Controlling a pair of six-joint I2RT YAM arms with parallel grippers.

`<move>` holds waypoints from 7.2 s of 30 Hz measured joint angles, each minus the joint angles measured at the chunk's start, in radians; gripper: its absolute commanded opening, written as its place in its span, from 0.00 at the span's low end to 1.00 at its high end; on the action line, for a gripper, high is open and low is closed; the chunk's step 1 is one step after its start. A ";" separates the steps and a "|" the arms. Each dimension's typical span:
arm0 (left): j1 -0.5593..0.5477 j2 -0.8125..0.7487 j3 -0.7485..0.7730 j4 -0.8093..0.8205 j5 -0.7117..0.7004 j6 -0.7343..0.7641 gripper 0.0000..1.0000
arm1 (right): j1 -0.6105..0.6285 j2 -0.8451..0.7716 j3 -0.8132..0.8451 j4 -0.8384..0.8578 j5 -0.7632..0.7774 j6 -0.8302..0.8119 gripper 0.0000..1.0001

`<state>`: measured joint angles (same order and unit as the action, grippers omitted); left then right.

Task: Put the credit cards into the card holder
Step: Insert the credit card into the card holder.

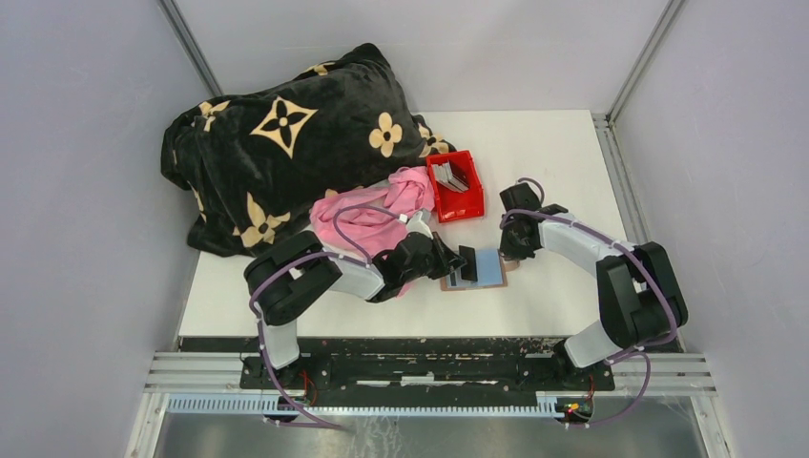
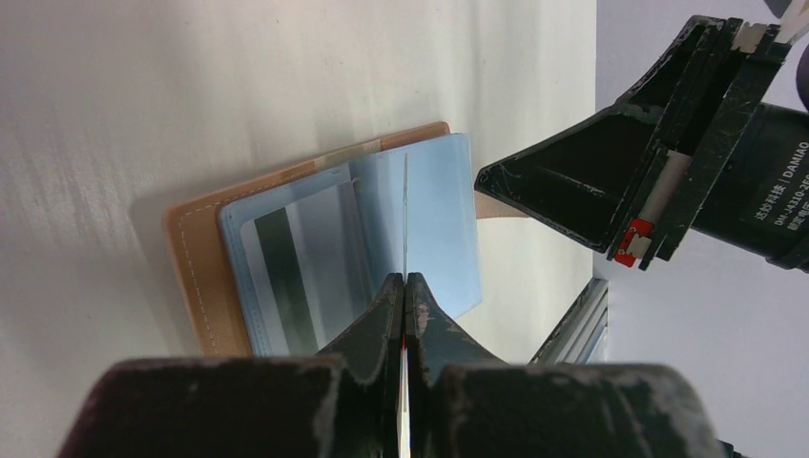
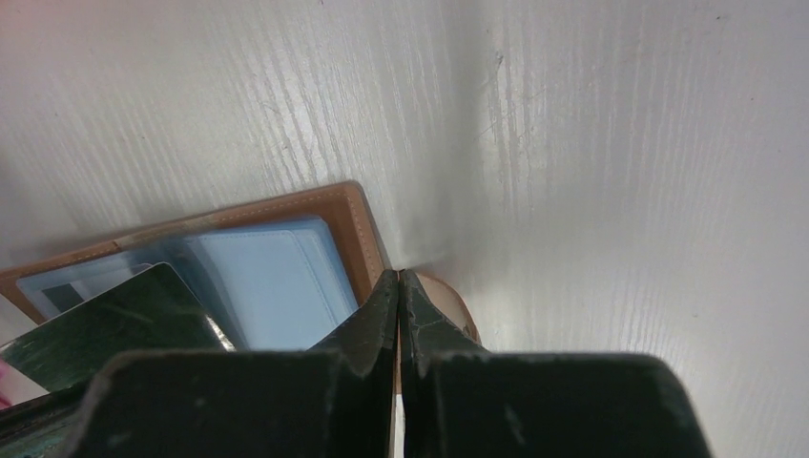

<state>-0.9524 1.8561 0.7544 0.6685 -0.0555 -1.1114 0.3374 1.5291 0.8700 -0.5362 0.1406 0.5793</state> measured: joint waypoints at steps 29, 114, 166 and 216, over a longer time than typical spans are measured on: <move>-0.047 0.018 0.021 -0.080 -0.125 -0.102 0.03 | 0.000 0.048 -0.011 0.023 0.000 0.000 0.01; -0.123 0.031 0.029 -0.110 -0.187 -0.058 0.03 | 0.002 0.076 0.016 -0.002 -0.005 0.000 0.01; -0.058 0.117 -0.073 0.216 -0.100 -0.085 0.03 | 0.060 0.147 0.098 -0.092 0.065 -0.013 0.01; -0.254 0.119 0.118 -0.257 -0.396 -0.702 0.07 | 0.103 0.151 0.099 -0.103 0.104 0.026 0.01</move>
<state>-1.2068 1.9751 0.8726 0.4110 -0.4519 -1.8137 0.4400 1.6798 0.9691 -0.6395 0.2443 0.6048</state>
